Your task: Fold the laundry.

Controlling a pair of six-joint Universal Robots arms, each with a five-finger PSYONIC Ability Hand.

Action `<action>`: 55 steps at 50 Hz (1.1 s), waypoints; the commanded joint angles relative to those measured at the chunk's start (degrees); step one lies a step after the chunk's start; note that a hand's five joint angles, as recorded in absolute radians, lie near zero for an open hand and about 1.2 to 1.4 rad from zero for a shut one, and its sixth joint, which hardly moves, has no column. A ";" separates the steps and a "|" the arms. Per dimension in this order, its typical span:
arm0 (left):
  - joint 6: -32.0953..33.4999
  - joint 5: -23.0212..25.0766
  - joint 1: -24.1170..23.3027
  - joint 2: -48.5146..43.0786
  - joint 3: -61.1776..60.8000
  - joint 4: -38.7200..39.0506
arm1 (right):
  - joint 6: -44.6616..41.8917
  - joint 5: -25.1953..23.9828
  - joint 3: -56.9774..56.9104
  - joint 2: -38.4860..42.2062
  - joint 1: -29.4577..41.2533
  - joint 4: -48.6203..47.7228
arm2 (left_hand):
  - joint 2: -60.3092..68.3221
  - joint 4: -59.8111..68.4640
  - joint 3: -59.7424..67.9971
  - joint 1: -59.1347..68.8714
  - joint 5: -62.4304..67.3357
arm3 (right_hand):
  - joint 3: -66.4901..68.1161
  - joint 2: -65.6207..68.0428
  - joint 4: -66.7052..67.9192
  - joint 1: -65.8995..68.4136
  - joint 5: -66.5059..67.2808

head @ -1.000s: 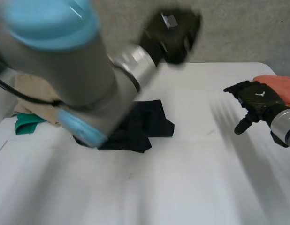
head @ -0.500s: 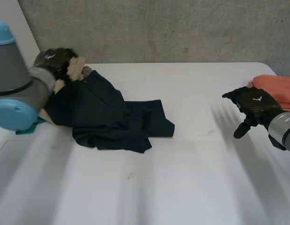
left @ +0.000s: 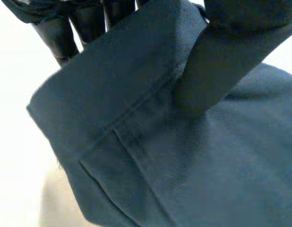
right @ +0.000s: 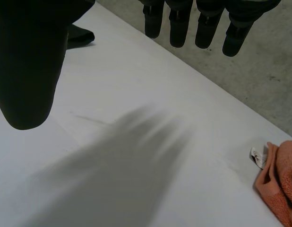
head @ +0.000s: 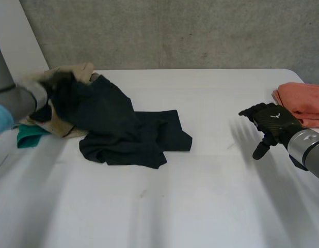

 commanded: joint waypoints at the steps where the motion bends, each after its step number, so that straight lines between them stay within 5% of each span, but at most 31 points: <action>1: 0.16 -2.30 -13.84 12.54 3.48 7.06 | 0.32 0.07 -0.36 -0.38 -0.63 0.03 | 11.61 11.90 12.47 16.63 15.11 | -1.74 -2.15 -1.68 -2.76 -2.76; 8: 6.48 -6.70 -30.83 7.46 6.64 8.22 | 0.32 0.07 -0.71 -1.35 -2.12 0.03 | 11.61 11.90 12.47 16.63 15.11 | -1.74 -2.15 -1.68 -2.76 -2.76; 13: 14.47 -10.03 -41.36 -4.47 8.75 5.33 | 1.37 0.07 -1.77 -1.88 -3.88 0.20 | 11.46 11.75 12.33 16.48 14.96 | -1.74 -2.15 -1.68 -2.76 -2.76; 15: 15.71 -11.18 -43.40 -7.39 8.85 4.97 | 1.81 0.16 -2.03 -1.88 -4.41 0.29 | -9.28 -9.00 -8.42 -4.26 -5.78 | -1.74 -2.15 -1.68 -2.76 -2.76; 16: 16.68 -12.14 -44.89 -9.23 9.02 4.62 | 2.42 0.33 -2.38 -1.88 -4.85 0.38 | -34.71 -34.42 -33.85 -29.69 -31.21 | -1.74 -2.15 -1.68 -2.76 -2.76; 20: 17.91 -13.90 -46.84 -8.64 7.89 4.79 | 3.48 0.95 -3.09 -1.96 -5.73 0.82 | -55.12 -54.84 -54.26 -50.11 -51.63 | -1.74 -2.15 -1.68 -2.76 -2.76; 26: 17.48 -15.93 -43.95 0.05 3.76 7.69 | 3.66 1.04 -3.26 -3.28 -5.91 1.08 | -58.39 -58.10 -57.53 -53.37 -54.89 | -1.74 -2.15 -1.68 -2.76 -2.76; 40: 13.09 -17.16 -25.76 16.15 -18.56 9.28 | -1.08 1.13 -6.16 -11.37 3.84 5.21 | -58.39 -58.10 -57.53 -53.37 -54.89 | -1.74 -2.15 -1.68 -2.76 -2.76; 47: 7.82 -13.75 -19.08 16.77 -29.63 4.18 | -8.72 5.68 -13.70 -3.04 11.49 10.83 | -54.99 -54.70 -54.12 -49.97 -51.49 | -1.74 -2.15 -1.68 -2.76 -2.76; 55: 5.17 -7.14 -19.33 11.76 -34.92 4.17 | -12.43 11.32 -19.79 6.56 15.63 16.37 | -52.97 -52.68 -52.10 -47.95 -49.47 | -1.09 -1.50 -1.03 -2.10 -2.11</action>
